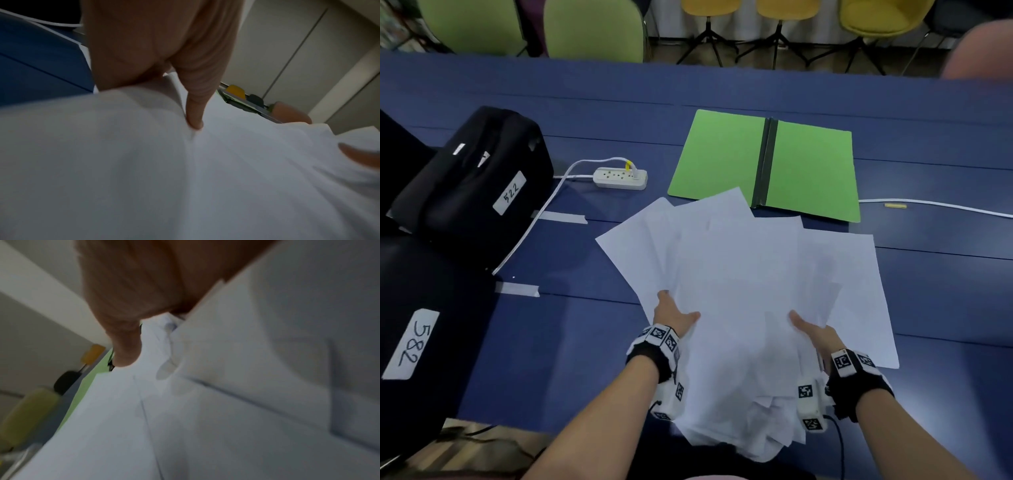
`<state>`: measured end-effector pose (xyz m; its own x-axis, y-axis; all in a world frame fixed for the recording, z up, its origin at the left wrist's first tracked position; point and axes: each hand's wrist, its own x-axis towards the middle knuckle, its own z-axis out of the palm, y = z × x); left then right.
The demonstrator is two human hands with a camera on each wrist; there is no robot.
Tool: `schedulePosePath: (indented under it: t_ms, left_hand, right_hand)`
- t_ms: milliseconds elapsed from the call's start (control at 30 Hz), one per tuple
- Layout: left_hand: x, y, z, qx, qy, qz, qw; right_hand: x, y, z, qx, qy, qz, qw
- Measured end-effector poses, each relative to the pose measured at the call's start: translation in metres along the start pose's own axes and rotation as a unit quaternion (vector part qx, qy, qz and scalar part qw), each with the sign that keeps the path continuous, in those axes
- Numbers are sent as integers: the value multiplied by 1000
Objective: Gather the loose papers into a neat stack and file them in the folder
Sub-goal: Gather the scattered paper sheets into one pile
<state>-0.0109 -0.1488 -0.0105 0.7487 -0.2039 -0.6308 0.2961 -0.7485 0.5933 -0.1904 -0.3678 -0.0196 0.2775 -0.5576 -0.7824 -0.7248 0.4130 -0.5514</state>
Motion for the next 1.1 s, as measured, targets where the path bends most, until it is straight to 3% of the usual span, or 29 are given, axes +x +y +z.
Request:
schedulePosePath:
  t_ms: [133,233,433,567,667,733,967,1100]
  left_hand:
    - [14,2,-19,29,98,-26,994]
    - [26,-10,-46,-1,180,-126,976]
    - [37,3,-51,-25,167,-188,968]
    - [38,8,-31,-34,142,-145,979]
    - [41,8,-24,-16,170,-105,980]
    - [44,10,-26,9,177,-78,981]
    - [52,8,-29,-51,179,7,983]
    - [44,-10,-44,-42,154,-15,987]
  right_hand:
    - [-18,-5,8,-98,66,-64,991]
    - [-12,-7,1,-57,88,-68,992]
    - [-1,-12,5,-111,139,-117,977]
    - [-2,-13,14,-129,88,-140,978]
    - [0,-10,12,-143,54,-134,979]
    - [2,-8,9,-133,47,-113,983]
    - [2,-11,7,-87,35,-90,992]
    - [10,-8,-5,-48,52,-78,994]
